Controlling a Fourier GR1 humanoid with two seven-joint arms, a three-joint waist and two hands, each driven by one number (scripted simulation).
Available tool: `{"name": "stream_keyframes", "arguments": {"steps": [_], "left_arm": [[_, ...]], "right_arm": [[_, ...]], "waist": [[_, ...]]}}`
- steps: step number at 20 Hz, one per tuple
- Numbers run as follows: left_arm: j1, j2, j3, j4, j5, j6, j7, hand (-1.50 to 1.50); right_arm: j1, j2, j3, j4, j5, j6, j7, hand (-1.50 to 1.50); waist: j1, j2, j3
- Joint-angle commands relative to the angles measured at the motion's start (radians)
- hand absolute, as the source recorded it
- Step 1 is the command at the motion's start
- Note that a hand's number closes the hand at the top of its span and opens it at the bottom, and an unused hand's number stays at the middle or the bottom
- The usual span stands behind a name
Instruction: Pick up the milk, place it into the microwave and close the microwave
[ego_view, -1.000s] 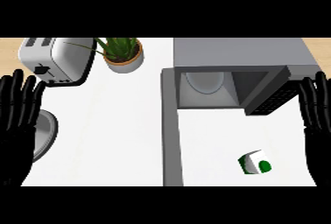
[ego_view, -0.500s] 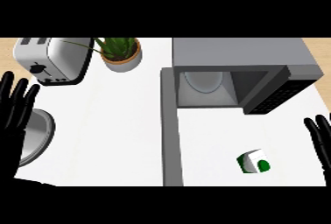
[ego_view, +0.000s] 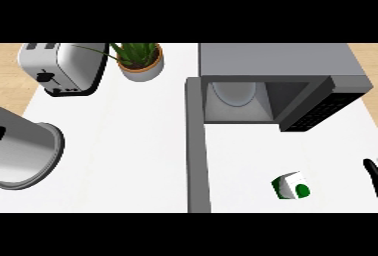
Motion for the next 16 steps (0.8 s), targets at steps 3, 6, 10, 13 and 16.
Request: {"name": "stream_keyframes", "arguments": {"steps": [3, 6, 10, 13, 16], "left_arm": [[0.16, -0.014, 0.084, -0.157, 0.135, -0.062, 0.049, -1.5], [0.195, 0.009, 0.174, -0.153, 0.223, -0.105, 0.047, -1.5], [0.234, -0.027, 0.174, -0.143, 0.212, -0.156, 0.021, -1.5], [0.234, -0.043, 0.182, -0.134, 0.222, -0.166, 0.02, -1.5], [0.304, -0.034, 0.23, -0.198, 0.285, -0.208, 0.037, -1.5]], "right_arm": [[0.011, 0.021, -0.016, 0.062, 0.071, 0.006, -0.025, -1.5], [0.011, 0.025, -0.06, 0.187, 0.072, 0.031, -0.123, -1.5], [0.06, 0.08, -0.014, 0.273, 0.19, -0.005, -0.211, -1.5], [-0.058, 0.08, -0.065, 0.424, 0.201, -0.05, -0.231, -1.5], [-0.068, 0.078, -0.089, 0.466, 0.232, -0.078, -0.252, -1.5]], "waist": [[0.007, 0.0, 0.0], [0.01, 0.0, 0.0], [0.006, 0.0, 0.0], [0.011, 0.001, 0.0], [0.016, 0.0, 0.0]]}}
